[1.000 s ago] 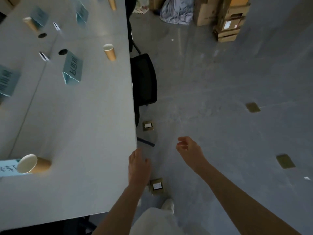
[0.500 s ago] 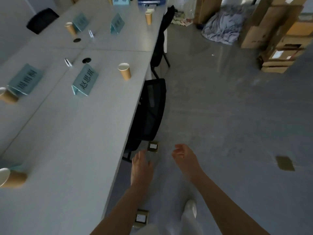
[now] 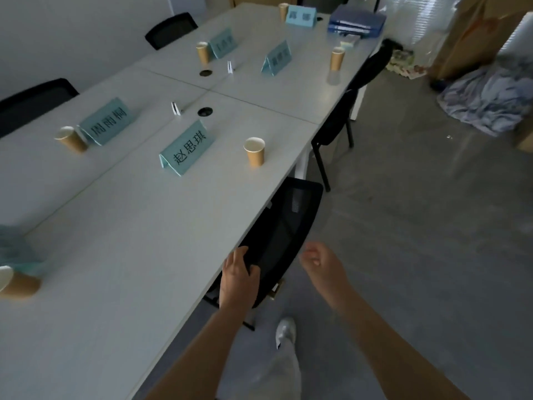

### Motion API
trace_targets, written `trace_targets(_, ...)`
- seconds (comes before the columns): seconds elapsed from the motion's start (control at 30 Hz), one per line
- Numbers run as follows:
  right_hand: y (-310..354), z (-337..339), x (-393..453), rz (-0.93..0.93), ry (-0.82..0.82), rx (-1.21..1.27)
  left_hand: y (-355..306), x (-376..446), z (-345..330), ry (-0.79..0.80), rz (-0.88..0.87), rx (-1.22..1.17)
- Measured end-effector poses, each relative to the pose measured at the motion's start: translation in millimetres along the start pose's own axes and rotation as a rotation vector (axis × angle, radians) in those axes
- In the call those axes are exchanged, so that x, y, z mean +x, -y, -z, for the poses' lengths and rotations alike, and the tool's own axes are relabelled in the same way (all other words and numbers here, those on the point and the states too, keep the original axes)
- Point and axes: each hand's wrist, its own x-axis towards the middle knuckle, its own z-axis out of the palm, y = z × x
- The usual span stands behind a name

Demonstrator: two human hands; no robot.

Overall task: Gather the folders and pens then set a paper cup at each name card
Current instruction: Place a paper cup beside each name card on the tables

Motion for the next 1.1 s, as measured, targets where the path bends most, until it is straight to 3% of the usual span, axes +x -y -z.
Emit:
trace_targets(0.5,78.5,-6.2,221.5,0.043,0.238,-0.147,-26.3,191.5,-33.3,-0.057,0.177,0.062)
trace_targets(0.73,87.7,-5.9,313.5,0.087,0.354,-0.197,-35.2,243.4,-55.7,-0.071,0.269,0.215)
trace_targets(1.1,99.0,5.9,446.8,0.198,0.654,-0.343,-105.0,290.8,-117.1,-0.144,0.473,0.262)
